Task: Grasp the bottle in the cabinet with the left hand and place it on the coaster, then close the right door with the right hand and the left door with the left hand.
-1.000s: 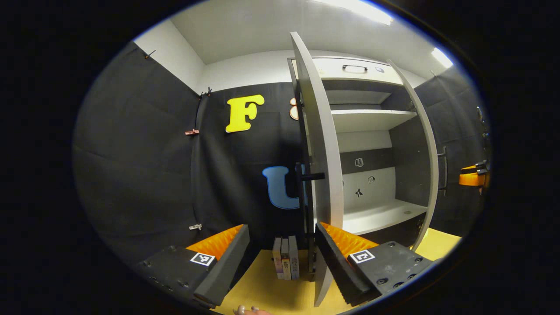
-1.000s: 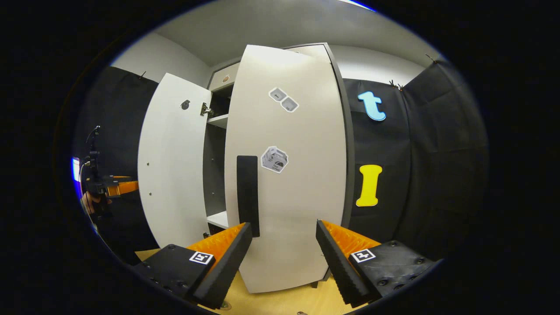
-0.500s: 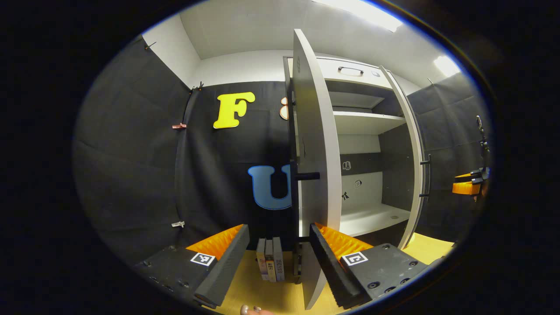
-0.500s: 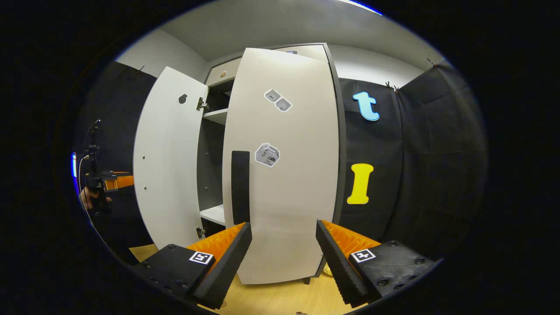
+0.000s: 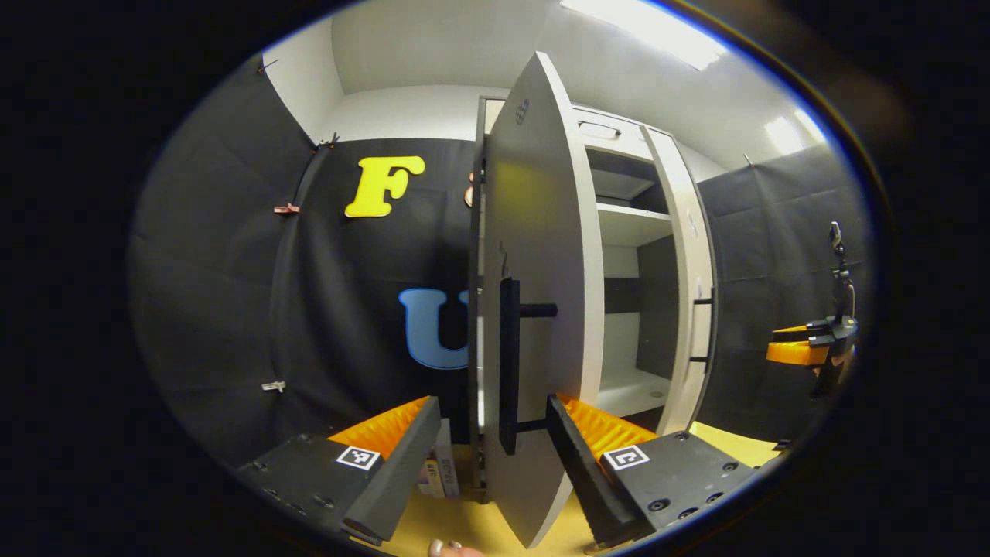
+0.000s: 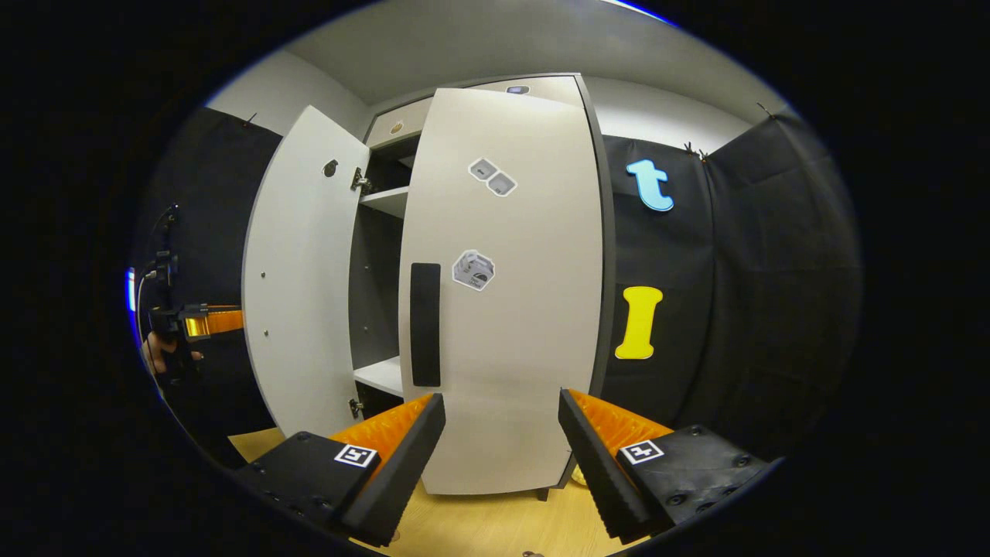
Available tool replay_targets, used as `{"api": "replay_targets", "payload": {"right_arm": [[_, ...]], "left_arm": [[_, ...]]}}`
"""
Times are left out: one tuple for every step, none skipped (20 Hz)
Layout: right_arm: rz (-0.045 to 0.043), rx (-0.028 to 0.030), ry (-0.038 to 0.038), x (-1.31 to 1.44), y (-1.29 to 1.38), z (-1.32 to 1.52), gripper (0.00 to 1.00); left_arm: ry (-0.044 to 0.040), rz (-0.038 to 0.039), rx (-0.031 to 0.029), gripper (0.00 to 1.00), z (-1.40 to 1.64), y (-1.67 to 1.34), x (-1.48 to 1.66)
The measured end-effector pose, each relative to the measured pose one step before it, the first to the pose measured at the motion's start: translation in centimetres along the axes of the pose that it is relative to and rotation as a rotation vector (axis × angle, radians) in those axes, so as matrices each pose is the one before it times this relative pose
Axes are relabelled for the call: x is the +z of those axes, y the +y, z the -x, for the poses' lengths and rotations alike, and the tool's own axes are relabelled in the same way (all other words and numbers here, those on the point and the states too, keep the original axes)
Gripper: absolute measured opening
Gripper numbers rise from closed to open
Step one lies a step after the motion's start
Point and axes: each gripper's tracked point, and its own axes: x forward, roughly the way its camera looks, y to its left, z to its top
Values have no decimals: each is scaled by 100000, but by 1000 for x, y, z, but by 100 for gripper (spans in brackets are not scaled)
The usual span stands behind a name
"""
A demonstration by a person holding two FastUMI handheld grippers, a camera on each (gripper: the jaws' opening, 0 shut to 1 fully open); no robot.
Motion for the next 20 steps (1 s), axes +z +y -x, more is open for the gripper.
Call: {"api": "replay_targets", "payload": {"right_arm": [[26,-447,63,-66,-151,101,98],[-36,-619,39,10,-258,272,98],[-148,-864,85,-69,-285,187,98],[-259,-775,111,-21,-288,278,98],[-285,-806,161,-45,-332,271,98],[-153,-757,430,-177,-377,242,98],[-78,-1370,545,-179,-523,286,98],[-120,-1319,726,-169,-515,204,98],[-164,-944,375,-86,-418,307,98],[-106,-836,-55,71,-486,199,98],[29,-679,-169,164,-475,195,98],[165,-714,-94,82,-427,124,98],[174,-733,-181,110,-402,162,98],[-54,-704,-122,49,-394,403,98],[-349,-614,173,16,-352,140,98],[-273,-494,156,-124,-175,112,98],[-64,-248,38,-1,-178,36,98],[27,-85,-144,10,-98,2,98],[50,152,-116,91,-10,22,98],[3,418,-96,4,138,-95,98]], "left_arm": [[-130,-396,-2449,89,-364,-911,-53],[-221,-106,-2326,90,-401,-766,41],[-42,389,-2253,90,-440,-729,-14],[-194,1011,-1848,89,-499,-691,-289],[45,1280,-1744,89,-446,-704,-233],[297,830,-1753,89,-527,-766,-282],[33,390,-1989,89,-681,-870,-139],[541,-216,-2562,90,-997,-847,-196],[597,-522,-2813,90,-1060,-960,-285],[940,-684,-2484,90,-778,-996,-471],[1054,-360,-602,91,-1078,-899,-405],[281,-459,-322,92,-820,-759,-219],[-981,-364,567,92,-507,-536,240],[-1205,-68,-111,92,-402,-384,397],[-1201,421,-402,92,-207,-441,379],[-593,515,-1210,92,-186,-502,60],[-297,97,-463,92,-36,-331,113],[192,-497,-131,92,-43,-67,29],[517,-739,74,92,45,-137,-81],[41,-446,396,92,145,6,-3]]}}
